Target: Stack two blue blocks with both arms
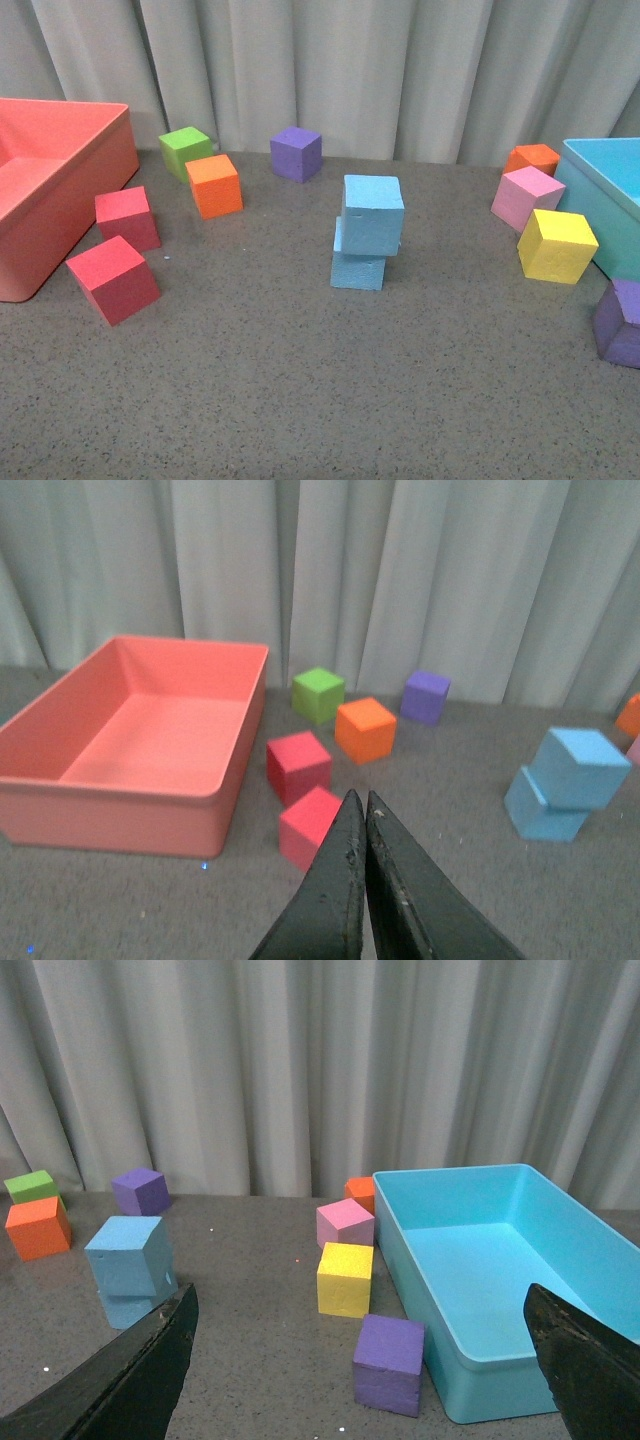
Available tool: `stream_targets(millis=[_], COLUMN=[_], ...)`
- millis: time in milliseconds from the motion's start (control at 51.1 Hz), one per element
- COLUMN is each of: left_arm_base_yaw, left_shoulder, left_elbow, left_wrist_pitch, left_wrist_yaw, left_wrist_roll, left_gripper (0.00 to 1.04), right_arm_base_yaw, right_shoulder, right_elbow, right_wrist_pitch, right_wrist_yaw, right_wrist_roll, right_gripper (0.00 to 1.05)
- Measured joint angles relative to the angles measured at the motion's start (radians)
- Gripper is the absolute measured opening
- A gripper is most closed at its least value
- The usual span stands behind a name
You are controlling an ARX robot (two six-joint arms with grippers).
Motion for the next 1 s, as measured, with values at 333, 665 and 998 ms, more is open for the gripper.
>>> stream_targets(millis=[333, 665, 998], left_arm_base_yaw=[0.0, 0.0, 0.0], left_shoulder=[-0.12, -0.121, -0.121], left_elbow=[0.0, 0.0, 0.0], left_wrist_pitch=[-0.113, -0.114, -0.114], left_wrist_yaw=[0.002, 0.002, 0.002], left_wrist_roll=[0.0, 0.0, 0.002], left_gripper=[0.13, 0.88, 0.98], right_arm_base_yaw=[0.0, 0.0, 0.0], right_shoulder=[0.0, 0.0, 0.0], right_elbow=[0.0, 0.0, 0.0], right_wrist_pitch=[0.0, 0.0, 0.0], right_wrist_yaw=[0.0, 0.0, 0.0], right_wrist_roll=[0.0, 0.0, 0.0], right_gripper=[0.95, 0.95, 0.95])
